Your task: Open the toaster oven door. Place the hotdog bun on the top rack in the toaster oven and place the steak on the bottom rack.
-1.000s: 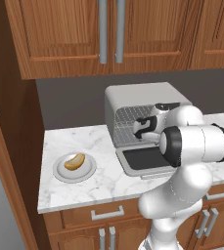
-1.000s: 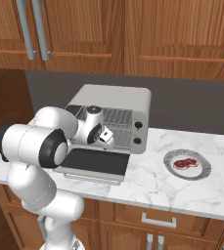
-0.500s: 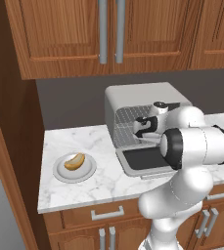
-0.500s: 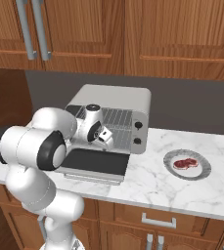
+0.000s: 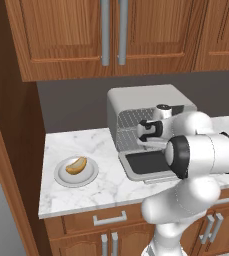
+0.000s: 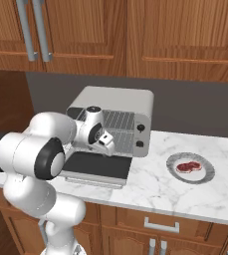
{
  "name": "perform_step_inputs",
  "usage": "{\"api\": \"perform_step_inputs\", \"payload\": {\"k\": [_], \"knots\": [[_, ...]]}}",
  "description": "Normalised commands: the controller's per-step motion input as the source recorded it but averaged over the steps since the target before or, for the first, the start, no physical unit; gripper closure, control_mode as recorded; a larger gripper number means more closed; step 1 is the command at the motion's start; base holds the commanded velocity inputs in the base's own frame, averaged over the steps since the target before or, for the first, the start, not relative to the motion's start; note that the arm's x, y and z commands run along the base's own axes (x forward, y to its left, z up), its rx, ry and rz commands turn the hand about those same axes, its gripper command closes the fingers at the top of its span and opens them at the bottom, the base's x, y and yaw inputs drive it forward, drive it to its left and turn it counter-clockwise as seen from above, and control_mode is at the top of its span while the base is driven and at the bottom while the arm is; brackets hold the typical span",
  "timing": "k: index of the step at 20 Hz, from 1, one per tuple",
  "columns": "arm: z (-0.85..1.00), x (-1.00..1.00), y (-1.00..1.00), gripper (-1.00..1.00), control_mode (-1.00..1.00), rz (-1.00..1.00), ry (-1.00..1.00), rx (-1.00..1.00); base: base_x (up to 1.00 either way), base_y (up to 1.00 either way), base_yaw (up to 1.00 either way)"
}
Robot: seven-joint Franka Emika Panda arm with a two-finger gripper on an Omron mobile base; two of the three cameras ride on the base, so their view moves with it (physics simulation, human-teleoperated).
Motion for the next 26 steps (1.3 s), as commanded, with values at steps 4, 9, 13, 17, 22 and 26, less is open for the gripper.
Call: {"api": "perform_step_inputs", "payload": {"k": [4, 9, 13, 17, 22, 26], "knots": [[-0.62, -0.61, 0.09, 1.0, -1.0, 0.21, 0.1, -0.13, 0.0, 0.0, 0.0], [-0.58, -0.62, 0.08, 1.0, -1.0, 0.22, 0.11, -0.12, 0.0, 0.0, 0.0], [-0.57, -0.63, 0.09, 1.0, -1.0, 0.22, 0.12, -0.13, 0.0, 0.0, 0.0], [-0.55, -0.61, 0.12, 1.0, -1.0, 0.2, 0.12, -0.14, 0.0, 0.0, 0.0], [-0.54, -0.58, 0.11, 1.0, -1.0, 0.18, 0.1, -0.13, 0.0, 0.0, 0.0], [-0.54, -0.56, 0.12, 1.0, -1.0, 0.17, 0.09, -0.14, 0.0, 0.0, 0.0]]}}
